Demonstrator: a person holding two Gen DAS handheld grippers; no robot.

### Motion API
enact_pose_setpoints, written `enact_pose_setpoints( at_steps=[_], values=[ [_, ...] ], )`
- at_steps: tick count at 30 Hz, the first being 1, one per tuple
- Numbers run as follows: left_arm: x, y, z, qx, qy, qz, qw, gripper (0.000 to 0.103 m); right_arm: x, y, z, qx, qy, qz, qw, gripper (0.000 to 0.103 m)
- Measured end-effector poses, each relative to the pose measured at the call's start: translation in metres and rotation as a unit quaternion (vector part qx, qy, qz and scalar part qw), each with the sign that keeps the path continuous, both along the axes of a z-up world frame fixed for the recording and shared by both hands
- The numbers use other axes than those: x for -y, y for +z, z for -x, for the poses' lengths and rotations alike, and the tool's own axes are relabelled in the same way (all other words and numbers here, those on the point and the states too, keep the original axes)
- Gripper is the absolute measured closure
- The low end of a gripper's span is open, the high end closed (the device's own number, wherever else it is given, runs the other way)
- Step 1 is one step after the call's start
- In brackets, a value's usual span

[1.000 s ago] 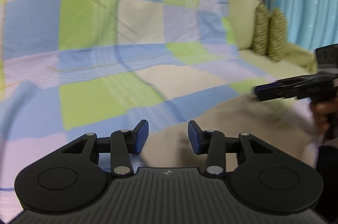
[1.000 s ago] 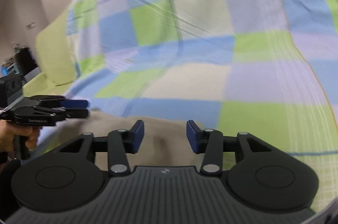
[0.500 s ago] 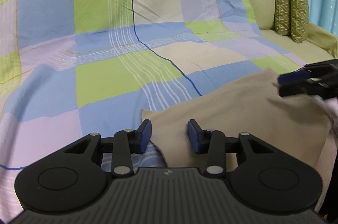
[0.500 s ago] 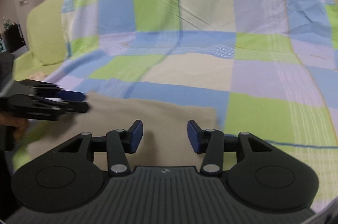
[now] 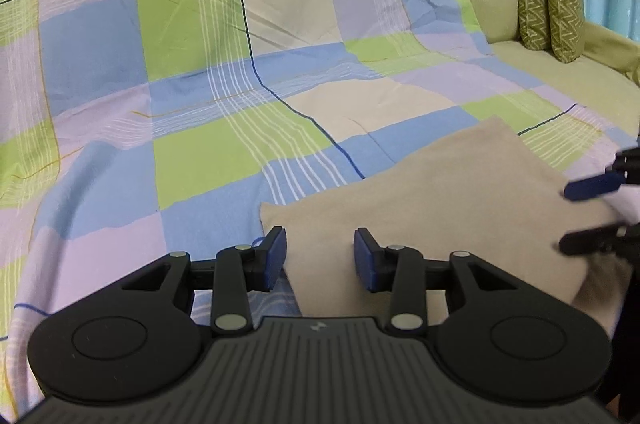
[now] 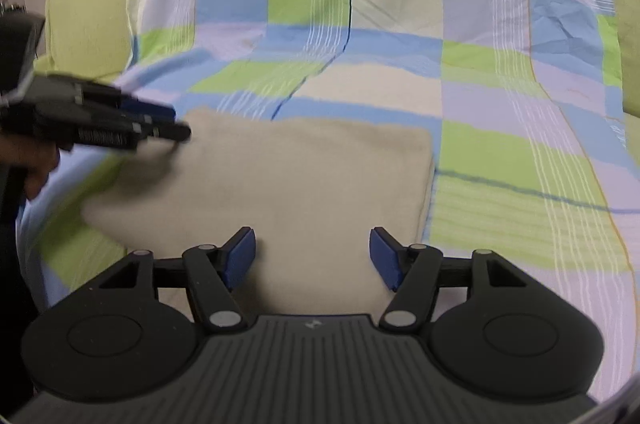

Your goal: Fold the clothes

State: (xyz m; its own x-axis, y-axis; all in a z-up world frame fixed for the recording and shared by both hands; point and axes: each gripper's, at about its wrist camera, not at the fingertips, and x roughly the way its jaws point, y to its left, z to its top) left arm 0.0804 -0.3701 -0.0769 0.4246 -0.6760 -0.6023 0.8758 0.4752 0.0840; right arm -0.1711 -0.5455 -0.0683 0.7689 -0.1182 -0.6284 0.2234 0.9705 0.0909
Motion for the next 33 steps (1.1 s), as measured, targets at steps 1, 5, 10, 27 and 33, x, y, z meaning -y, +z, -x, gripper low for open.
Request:
enact_pose_setpoints(
  at_steps=[1,5,10,27,33],
  values=[
    [-0.002,0.001,0.003,0.001,-0.001,-0.001,1.0,0.058,-0.001,0.002,0.004,0.002,-0.004,-0.001,1.0,0.042],
    [-0.011,0.004,0.013,0.004,-0.009,-0.001,0.9999,0.058,-0.008,0.01,0.019,0.01,-0.017,0.0,1.0,0.039],
    [-0.039,0.008,0.043,0.043,-0.071,0.009,0.9965,0.054,-0.02,0.022,0.036,0.002,-0.005,0.041,0.999,0.039],
    [-0.014,-0.057,0.14,0.273,-0.254,-0.11,0.9214,0.057,-0.097,-0.011,0.023,-0.078,0.184,0.362,0.91,0.057],
    [-0.008,-0.08,0.152,0.388,-0.263,-0.17,0.8669,0.085,-0.123,-0.031,0.017,-0.074,0.243,0.465,0.848,0.068]
  ],
)
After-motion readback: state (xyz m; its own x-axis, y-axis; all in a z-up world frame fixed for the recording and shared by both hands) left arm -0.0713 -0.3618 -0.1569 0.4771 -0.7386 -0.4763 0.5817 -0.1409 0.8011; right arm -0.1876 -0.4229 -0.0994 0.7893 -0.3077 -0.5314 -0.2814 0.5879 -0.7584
